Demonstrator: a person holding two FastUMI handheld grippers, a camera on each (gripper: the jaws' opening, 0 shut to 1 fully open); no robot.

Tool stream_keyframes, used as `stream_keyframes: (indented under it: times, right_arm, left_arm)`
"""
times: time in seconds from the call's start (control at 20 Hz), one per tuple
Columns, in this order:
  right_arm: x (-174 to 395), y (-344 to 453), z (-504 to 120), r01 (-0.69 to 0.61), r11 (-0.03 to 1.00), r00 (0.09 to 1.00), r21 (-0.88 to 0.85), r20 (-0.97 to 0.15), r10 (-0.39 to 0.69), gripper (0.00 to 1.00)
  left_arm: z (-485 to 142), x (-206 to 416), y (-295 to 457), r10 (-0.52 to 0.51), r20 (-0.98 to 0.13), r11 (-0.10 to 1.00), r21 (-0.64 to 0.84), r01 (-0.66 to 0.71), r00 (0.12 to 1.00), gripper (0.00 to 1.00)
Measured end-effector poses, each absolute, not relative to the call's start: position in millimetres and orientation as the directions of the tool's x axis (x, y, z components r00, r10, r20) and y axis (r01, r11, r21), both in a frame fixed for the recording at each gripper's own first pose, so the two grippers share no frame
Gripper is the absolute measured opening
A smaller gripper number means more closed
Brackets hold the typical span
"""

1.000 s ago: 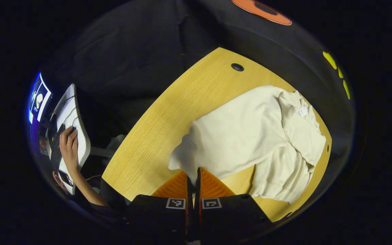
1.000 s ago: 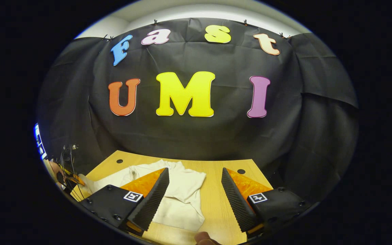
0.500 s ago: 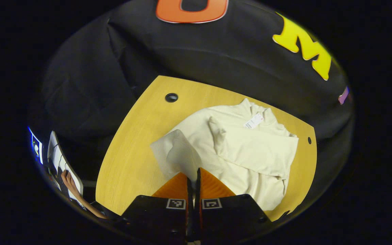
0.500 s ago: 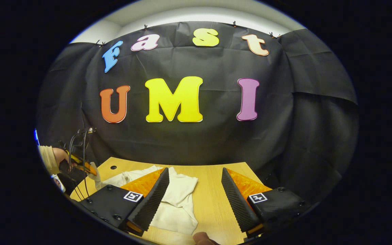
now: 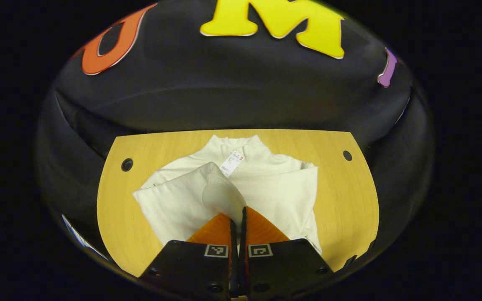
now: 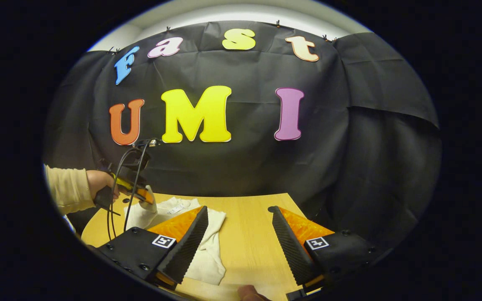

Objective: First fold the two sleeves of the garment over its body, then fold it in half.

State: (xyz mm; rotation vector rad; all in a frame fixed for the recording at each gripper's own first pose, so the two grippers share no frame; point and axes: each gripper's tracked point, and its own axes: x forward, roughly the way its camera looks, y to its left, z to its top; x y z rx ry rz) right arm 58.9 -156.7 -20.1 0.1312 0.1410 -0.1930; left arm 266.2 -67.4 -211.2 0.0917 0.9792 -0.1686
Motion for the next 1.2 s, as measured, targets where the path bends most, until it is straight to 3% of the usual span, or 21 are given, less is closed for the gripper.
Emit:
stream_keyframes:
  times: [0.05, 0.55, 0.65, 0.7, 0.8, 0.85, 0.95, 1.1, 1.2]
  right_arm:
    - [59.7, -162.0, -22.7, 0.21, 0.971, 0.969, 0.115, -0.161, -0.19, 0.97]
    - [50.6, -197.3, -63.7, 0.291, 0.949, 0.93, 0.119, -0.267, -0.252, 0.97]
    - [47.8, -197.2, -70.5, 0.294, 0.949, 0.925, 0.113, -0.283, -0.253, 0.99]
    - [45.7, -197.1, -70.9, 0.298, 0.948, 0.924, 0.111, -0.285, -0.257, 0.97]
    - [42.8, -194.3, -69.6, 0.299, 0.948, 0.925, 0.107, -0.277, -0.261, 0.97]
    - [41.8, -191.6, -68.9, 0.295, 0.95, 0.926, 0.104, -0.275, -0.257, 0.97]
    - [39.4, -187.1, -64.5, 0.288, 0.953, 0.931, 0.099, -0.261, -0.254, 0.97]
    - [38.9, -178.7, -53.0, 0.276, 0.957, 0.94, 0.088, -0.231, -0.25, 0.96]
    - [40.0, -169.5, -45.3, 0.263, 0.961, 0.948, 0.084, -0.209, -0.241, 0.97]
  left_arm:
    - [-218.2, 275.0, -83.8, -0.106, -0.834, 0.979, 0.008, 0.204, 0.542, 0.0]
    - [-284.9, 361.0, -217.3, -0.142, -0.885, 0.978, -0.056, 0.201, 0.444, 0.08]
    - [-308.4, 300.8, -217.3, -0.159, -0.879, 0.974, -0.065, 0.218, 0.449, 0.12]
    - [-288.4, 354.3, -223.4, -0.174, -0.875, 0.97, -0.074, 0.23, 0.453, 0.13]
    - [-278.5, 353.3, -234.2, -0.213, -0.853, 0.963, -0.101, 0.249, 0.476, 0.36]
    - [-272.2, 350.7, -233.6, -0.213, -0.847, 0.963, -0.099, 0.249, 0.488, 0.63]
    - [-254.8, 346.9, -226.1, -0.212, -0.824, 0.963, -0.085, 0.256, 0.525, 0.86]
    - [-216.9, 341.8, -208.5, -0.206, -0.755, 0.965, -0.052, 0.256, 0.623, 0.89]
    - [-184.1, 341.3, -185.9, -0.18, -0.663, 0.973, -0.012, 0.231, 0.727, 1.0]
